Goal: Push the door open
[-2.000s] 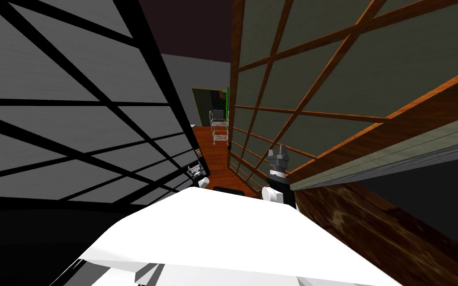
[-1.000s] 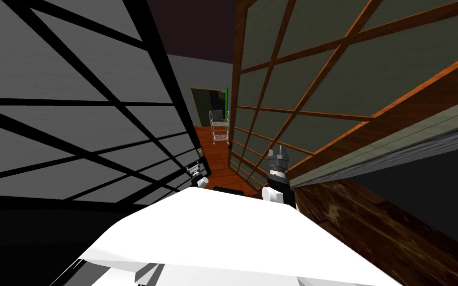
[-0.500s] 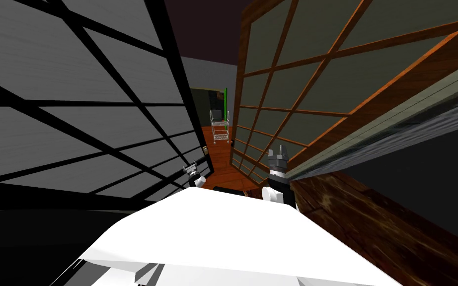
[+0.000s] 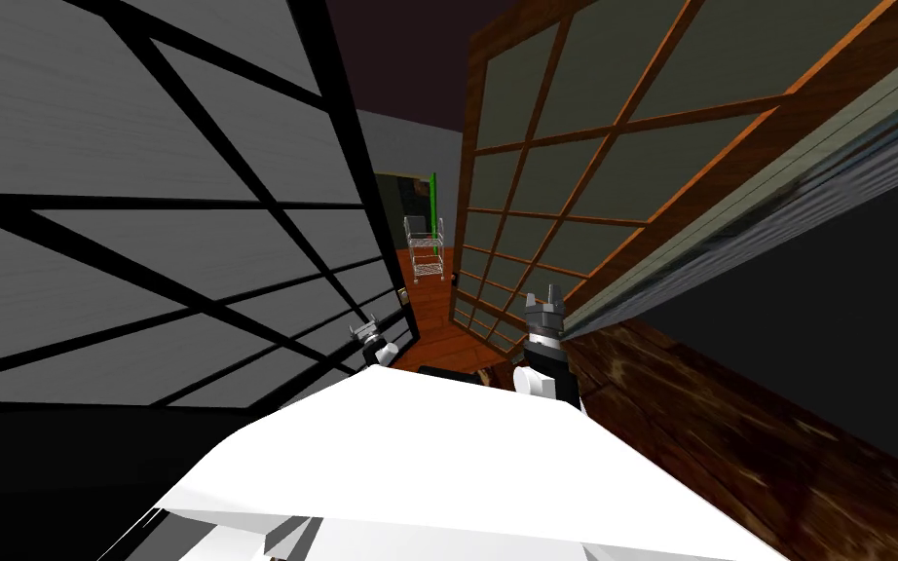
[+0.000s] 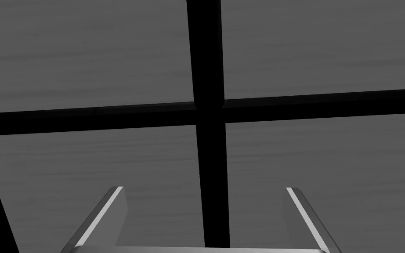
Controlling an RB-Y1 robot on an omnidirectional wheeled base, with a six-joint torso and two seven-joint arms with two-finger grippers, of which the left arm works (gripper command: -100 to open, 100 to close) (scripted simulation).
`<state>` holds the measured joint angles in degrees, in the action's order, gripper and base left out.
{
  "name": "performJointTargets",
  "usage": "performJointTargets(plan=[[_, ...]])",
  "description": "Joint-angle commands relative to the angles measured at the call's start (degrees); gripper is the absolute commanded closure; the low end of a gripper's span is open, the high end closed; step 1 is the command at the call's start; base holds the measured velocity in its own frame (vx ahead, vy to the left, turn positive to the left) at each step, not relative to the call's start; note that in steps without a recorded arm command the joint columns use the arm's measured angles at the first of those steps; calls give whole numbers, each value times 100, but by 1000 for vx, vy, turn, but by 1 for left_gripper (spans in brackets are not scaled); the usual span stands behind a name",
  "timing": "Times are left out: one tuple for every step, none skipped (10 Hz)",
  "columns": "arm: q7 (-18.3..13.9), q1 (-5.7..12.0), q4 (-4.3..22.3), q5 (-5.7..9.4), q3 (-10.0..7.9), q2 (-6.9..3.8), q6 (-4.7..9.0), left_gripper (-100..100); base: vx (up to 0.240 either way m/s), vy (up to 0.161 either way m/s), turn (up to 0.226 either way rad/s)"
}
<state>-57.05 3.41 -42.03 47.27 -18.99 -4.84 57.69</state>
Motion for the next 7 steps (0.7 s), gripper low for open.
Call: performJointTargets(plan=[[-41, 81, 167, 29, -14, -43, 85, -100, 28, 26, -18], [-13, 145, 260, 127, -73, -84, 150, -100, 59, 16, -161], [10, 197, 335, 207, -121, -108, 203, -100, 90, 17, -251], [39, 262, 430, 306, -181, -118, 270, -100, 117, 22, -252], [39, 262, 430, 306, -181, -118, 270, -100, 87, 26, -80], [72, 338, 541, 422, -251, -113, 347, -100, 120, 32, -189], [94, 387, 612, 497, -296, -100, 397, -100, 181, 29, -254]])
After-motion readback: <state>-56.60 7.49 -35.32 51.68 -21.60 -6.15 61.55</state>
